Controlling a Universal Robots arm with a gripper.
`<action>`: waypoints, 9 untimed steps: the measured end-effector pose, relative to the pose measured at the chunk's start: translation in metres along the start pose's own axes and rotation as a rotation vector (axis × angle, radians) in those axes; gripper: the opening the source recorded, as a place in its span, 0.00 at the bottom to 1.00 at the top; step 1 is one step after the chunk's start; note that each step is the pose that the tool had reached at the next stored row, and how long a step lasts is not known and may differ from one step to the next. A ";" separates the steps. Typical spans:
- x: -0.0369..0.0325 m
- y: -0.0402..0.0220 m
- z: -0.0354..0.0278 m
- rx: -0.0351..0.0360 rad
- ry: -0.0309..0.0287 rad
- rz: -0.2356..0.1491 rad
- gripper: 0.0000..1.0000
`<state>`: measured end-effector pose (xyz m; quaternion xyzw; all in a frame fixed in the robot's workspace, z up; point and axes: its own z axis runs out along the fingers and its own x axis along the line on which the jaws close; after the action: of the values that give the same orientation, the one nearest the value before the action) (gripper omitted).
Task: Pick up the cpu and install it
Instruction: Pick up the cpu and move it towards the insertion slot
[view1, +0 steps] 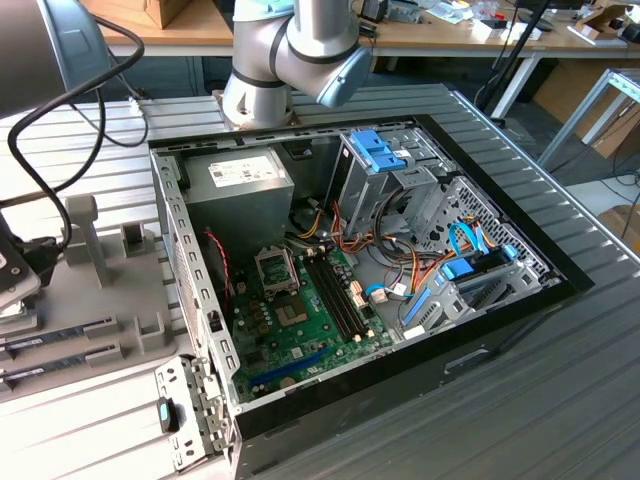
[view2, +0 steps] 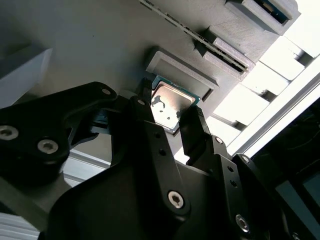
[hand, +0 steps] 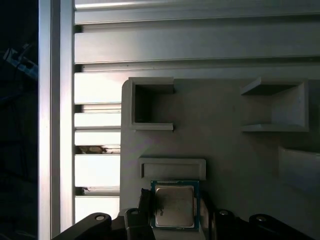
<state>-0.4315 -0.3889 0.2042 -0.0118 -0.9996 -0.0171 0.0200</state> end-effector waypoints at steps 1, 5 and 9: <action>0.0000 0.0000 -0.0008 0.0000 0.0000 0.000 0.47; 0.0001 0.0001 -0.0031 0.0000 -0.0001 0.000 0.47; 0.0002 0.0002 -0.0052 0.0000 0.0001 0.000 0.47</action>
<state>-0.4315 -0.3889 0.2094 -0.0118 -0.9996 -0.0171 0.0201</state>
